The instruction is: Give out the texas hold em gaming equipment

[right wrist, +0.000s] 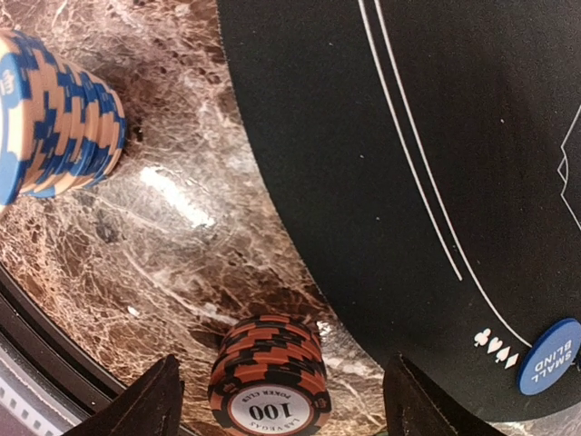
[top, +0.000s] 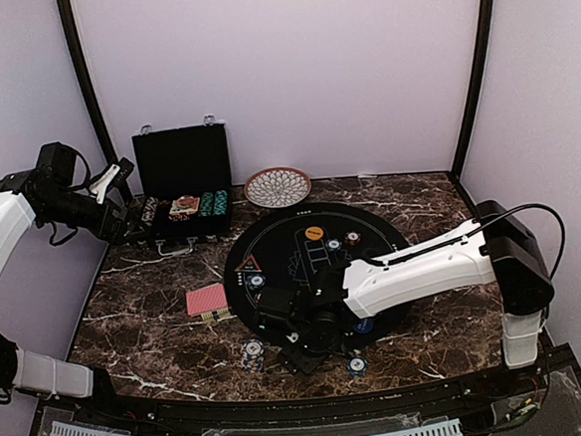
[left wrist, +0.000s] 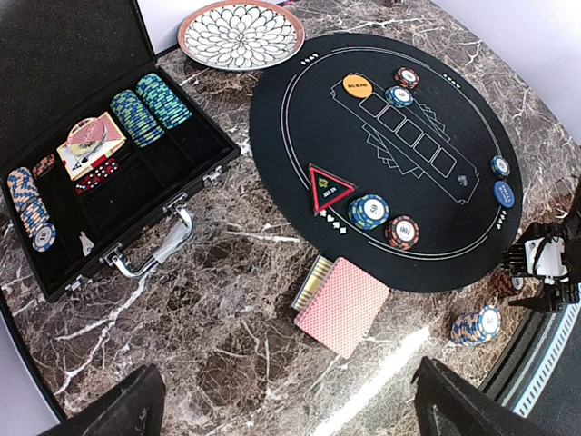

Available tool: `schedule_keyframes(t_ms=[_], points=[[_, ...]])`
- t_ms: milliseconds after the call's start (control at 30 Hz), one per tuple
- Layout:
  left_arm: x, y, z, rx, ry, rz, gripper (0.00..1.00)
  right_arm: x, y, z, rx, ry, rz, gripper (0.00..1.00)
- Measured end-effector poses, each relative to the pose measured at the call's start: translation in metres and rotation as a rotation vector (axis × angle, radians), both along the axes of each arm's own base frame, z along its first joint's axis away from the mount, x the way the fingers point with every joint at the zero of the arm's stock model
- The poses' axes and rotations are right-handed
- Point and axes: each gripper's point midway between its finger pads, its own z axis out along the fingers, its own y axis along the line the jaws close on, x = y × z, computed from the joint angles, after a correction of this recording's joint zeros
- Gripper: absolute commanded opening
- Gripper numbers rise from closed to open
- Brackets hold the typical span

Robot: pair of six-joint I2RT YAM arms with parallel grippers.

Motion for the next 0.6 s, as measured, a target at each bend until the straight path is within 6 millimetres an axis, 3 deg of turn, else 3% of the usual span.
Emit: schedule_keyframes(t_ms=[600], points=[[0.0, 0.0, 0.0, 0.0, 0.0, 0.0, 0.99, 0.0, 0.001, -0.012, -0.011, 0.004, 0.005, 0.55]])
